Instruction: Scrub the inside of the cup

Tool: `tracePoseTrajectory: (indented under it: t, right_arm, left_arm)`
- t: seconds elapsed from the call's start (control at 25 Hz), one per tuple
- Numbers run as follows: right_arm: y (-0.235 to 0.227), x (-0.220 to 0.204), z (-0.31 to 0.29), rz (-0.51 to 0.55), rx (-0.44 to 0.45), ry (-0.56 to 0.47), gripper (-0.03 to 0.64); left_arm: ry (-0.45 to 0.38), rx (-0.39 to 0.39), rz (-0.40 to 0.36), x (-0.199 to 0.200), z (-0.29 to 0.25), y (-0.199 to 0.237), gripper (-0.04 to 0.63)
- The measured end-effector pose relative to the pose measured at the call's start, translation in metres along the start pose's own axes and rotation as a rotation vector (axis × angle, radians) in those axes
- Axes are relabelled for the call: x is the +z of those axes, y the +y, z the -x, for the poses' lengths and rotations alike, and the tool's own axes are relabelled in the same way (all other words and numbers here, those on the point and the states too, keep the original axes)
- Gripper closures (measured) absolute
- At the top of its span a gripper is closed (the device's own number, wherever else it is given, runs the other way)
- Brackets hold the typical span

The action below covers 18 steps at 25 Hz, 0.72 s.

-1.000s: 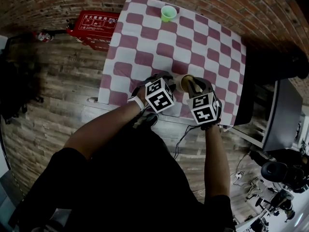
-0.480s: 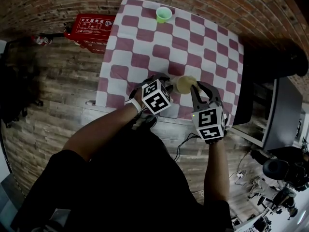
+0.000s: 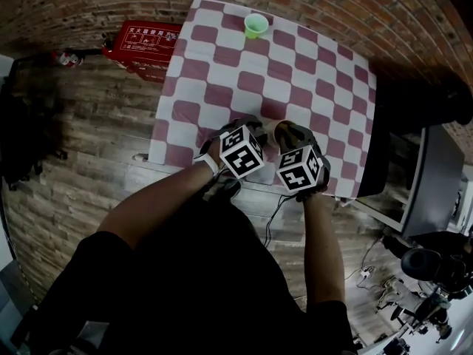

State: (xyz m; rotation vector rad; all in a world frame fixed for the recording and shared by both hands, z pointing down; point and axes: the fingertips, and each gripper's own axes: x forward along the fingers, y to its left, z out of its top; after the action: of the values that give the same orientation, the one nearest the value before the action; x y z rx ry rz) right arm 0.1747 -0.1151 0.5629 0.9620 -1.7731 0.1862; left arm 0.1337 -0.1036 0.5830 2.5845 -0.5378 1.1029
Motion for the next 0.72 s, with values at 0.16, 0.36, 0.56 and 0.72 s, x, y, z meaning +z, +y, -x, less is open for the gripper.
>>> tracePoseTrajectory:
  t: [0.16, 0.36, 0.56, 0.72]
  right_arm:
    - [-0.016, 0.013, 0.036, 0.053, -0.094, -0.051, 0.541]
    - [-0.049, 0.034, 0.112, -0.025, -0.245, -0.175, 0.542]
    - [-0.052, 0.043, 0.134, -0.126, -0.230, -0.225, 0.542]
    - [-0.016, 0.025, 0.079, -0.151, -0.101, -0.135, 0.543]
  left_arm:
    - [-0.002, 0.002, 0.007, 0.000, 0.001, 0.002, 0.468]
    - [-0.008, 0.003, 0.012, -0.002, 0.002, 0.001, 0.468]
    - [-0.014, 0.006, 0.018, -0.001, 0.002, 0.000, 0.468]
    - [-0.012, 0.005, 0.022, -0.002, 0.002, 0.000, 0.468]
